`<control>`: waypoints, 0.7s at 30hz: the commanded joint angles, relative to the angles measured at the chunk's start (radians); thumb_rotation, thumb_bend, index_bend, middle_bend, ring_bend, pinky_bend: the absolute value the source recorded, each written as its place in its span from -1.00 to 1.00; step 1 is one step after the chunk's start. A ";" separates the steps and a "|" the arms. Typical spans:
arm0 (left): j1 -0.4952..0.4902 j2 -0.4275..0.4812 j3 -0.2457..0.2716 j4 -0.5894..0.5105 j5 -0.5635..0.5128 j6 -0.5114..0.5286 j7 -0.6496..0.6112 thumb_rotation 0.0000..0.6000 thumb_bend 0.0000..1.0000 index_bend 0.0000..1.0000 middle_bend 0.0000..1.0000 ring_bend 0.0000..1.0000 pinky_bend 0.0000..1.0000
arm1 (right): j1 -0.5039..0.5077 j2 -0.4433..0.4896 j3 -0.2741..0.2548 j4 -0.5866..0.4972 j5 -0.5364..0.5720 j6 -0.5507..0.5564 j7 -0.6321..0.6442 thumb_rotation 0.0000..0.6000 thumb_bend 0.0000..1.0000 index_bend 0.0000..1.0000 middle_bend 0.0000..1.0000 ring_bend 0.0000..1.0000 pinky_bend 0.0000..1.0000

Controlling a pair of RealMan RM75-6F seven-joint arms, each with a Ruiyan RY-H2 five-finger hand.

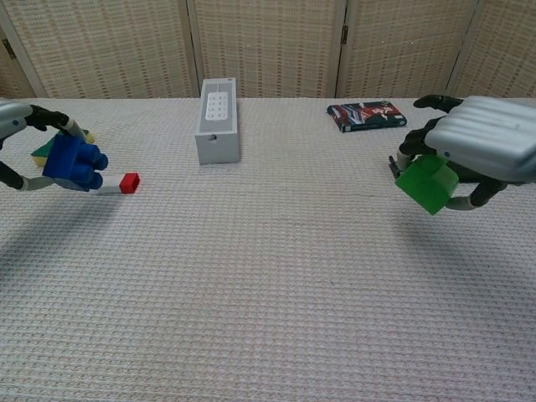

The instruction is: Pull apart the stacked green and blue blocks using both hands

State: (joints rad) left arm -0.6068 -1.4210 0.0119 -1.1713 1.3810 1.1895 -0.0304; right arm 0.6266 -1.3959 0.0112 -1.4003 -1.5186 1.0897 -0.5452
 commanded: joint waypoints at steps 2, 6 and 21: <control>-0.001 0.033 -0.014 -0.057 -0.025 -0.056 0.013 1.00 -0.24 -0.66 -0.67 -0.97 -0.81 | 0.005 0.020 0.013 -0.035 0.047 -0.044 -0.022 1.00 -0.42 -0.64 -0.81 -0.58 -1.00; 0.000 0.053 -0.027 -0.096 -0.043 -0.086 0.038 1.00 -0.35 -0.93 -0.89 -1.00 -0.98 | 0.006 0.041 0.027 -0.083 0.102 -0.076 -0.055 1.00 -0.42 -0.99 -0.99 -0.76 -1.00; 0.070 0.158 -0.022 -0.273 -0.008 -0.027 0.106 1.00 -0.43 -1.00 -1.00 -1.00 -1.00 | -0.095 0.207 0.040 -0.339 0.234 0.030 -0.051 1.00 -0.42 -1.00 -1.00 -0.99 -1.00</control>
State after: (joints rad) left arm -0.5645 -1.2944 -0.0245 -1.3995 1.3542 1.1290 0.0537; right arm 0.5844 -1.2298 0.0546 -1.6793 -1.3145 1.0452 -0.5743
